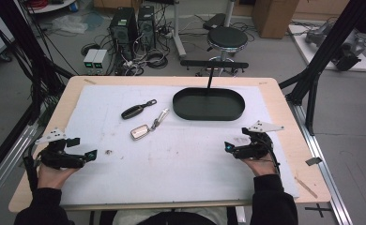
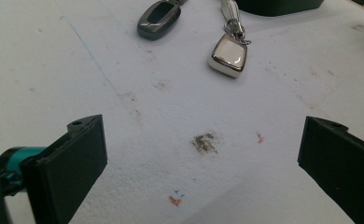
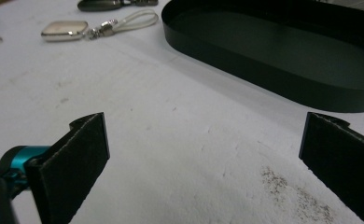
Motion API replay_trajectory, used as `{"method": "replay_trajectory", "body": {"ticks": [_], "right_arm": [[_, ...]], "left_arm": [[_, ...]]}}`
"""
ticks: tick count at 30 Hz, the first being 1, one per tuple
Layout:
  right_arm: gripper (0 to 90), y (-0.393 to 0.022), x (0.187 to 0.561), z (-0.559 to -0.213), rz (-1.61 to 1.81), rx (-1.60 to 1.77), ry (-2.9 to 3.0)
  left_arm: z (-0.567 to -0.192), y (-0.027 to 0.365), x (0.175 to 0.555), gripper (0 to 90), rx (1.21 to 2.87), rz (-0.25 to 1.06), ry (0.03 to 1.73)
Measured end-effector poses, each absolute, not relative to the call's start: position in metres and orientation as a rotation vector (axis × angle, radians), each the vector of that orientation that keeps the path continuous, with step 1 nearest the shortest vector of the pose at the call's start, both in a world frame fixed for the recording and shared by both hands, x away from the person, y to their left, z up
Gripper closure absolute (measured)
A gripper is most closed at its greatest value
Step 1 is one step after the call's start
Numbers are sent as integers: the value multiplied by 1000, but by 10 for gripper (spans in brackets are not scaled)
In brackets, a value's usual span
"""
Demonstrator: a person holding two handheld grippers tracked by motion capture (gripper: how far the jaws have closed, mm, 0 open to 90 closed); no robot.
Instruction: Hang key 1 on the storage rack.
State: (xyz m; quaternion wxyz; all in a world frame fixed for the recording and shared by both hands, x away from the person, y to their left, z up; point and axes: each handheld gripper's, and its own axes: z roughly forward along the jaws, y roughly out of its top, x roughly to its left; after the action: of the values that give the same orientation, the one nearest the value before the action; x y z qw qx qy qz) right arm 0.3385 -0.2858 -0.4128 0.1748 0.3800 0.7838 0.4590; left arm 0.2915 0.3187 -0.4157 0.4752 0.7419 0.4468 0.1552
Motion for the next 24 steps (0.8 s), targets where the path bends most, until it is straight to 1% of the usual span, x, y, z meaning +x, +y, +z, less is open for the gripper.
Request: {"method": "replay_trajectory", "body": {"ticks": [13, 19, 24], "right_arm": [[8, -280, 337, -414, 1275, 1066, 2245], [8, -278, 337, -414, 1266, 1068, 2236], [8, -277, 337, -414, 1272, 1069, 2233]], "left_arm": [[-414, 316, 290, 17, 1809, 414, 1090], [-411, 313, 294, 17, 1814, 428, 1085], [-407, 311, 303, 17, 1849, 410, 1069]]}}
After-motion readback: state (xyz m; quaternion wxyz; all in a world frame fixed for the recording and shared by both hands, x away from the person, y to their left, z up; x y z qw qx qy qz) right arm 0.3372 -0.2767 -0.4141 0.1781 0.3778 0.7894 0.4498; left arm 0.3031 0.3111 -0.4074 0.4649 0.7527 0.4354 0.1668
